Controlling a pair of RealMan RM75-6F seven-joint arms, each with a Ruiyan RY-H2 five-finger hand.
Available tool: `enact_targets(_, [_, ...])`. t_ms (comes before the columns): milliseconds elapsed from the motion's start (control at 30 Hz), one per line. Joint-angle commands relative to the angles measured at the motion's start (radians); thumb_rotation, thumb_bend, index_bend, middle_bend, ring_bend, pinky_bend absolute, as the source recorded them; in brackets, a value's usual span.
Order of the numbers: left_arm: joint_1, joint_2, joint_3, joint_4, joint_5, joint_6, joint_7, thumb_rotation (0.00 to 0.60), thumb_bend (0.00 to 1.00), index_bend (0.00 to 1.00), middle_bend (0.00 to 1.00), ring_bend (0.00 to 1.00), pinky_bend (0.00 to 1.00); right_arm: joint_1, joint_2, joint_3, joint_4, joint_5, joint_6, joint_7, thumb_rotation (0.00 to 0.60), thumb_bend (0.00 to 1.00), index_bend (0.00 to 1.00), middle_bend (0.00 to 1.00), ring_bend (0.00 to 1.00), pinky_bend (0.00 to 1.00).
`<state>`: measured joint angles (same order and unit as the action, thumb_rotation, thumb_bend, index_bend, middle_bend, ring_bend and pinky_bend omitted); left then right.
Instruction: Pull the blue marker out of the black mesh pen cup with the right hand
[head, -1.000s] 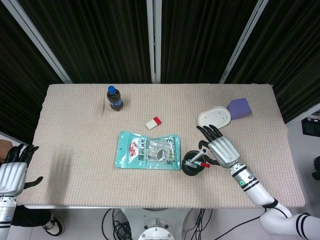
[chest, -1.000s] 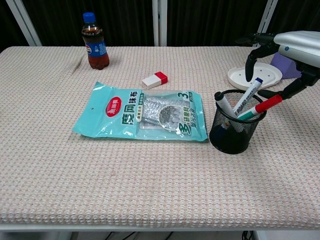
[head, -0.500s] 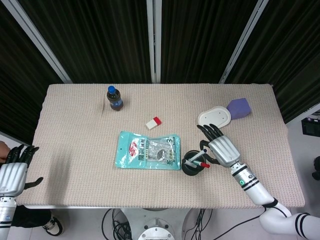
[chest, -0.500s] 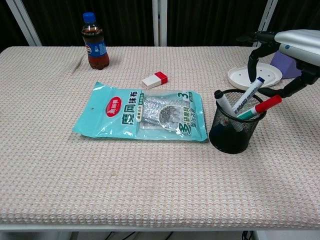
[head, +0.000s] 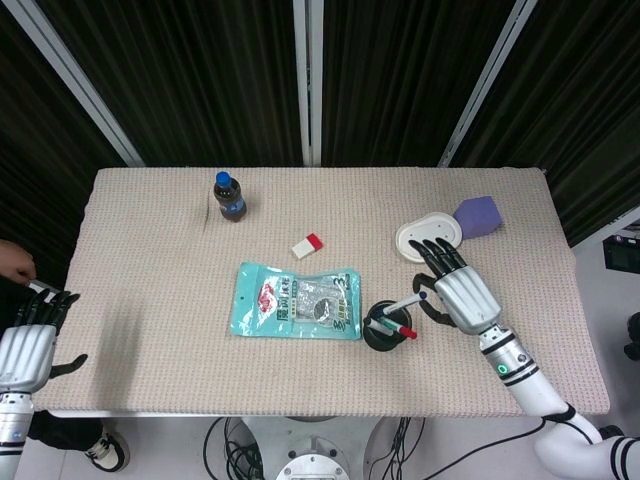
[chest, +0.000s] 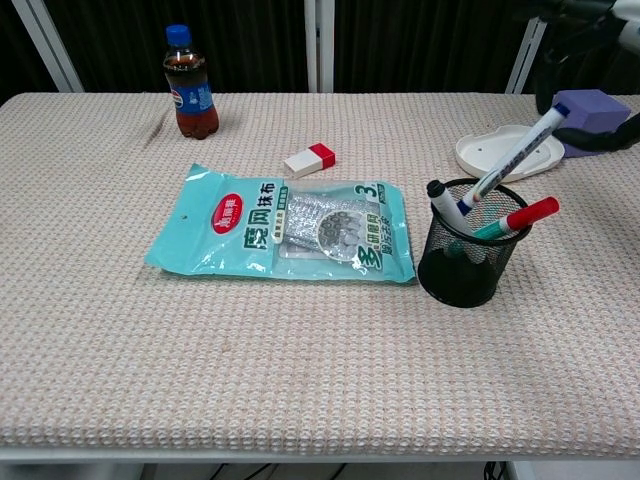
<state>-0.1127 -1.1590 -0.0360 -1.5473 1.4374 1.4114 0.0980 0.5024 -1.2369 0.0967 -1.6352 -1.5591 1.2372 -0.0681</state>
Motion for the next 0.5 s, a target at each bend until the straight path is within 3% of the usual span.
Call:
enact_targets(33, [-0.002,-0.002,0.001,0.000,0.001,-0.003,0.001,0.600,0.13,0.14,0.11,0.00,0.07,-0.038,0.058,0.003,-0.039,-0.024,0.064,0.013,0.600,0.33,0.67,0.05,0.00,0.00])
enact_targets(267, [-0.005,-0.009,0.003,0.002,0.004,-0.006,0.003,0.600,0.13,0.14,0.11,0.00,0.07,-0.082,0.107,0.017,-0.037,-0.006,0.125,0.044,0.600,0.35,0.69,0.06,0.00,0.00])
enact_targets(500, [-0.005,-0.017,0.006,0.017,-0.002,-0.015,-0.008,0.600,0.13,0.14,0.11,0.00,0.07,-0.081,0.055,0.008,0.080,0.067,0.050,0.055,0.600,0.35,0.70,0.07,0.00,0.00])
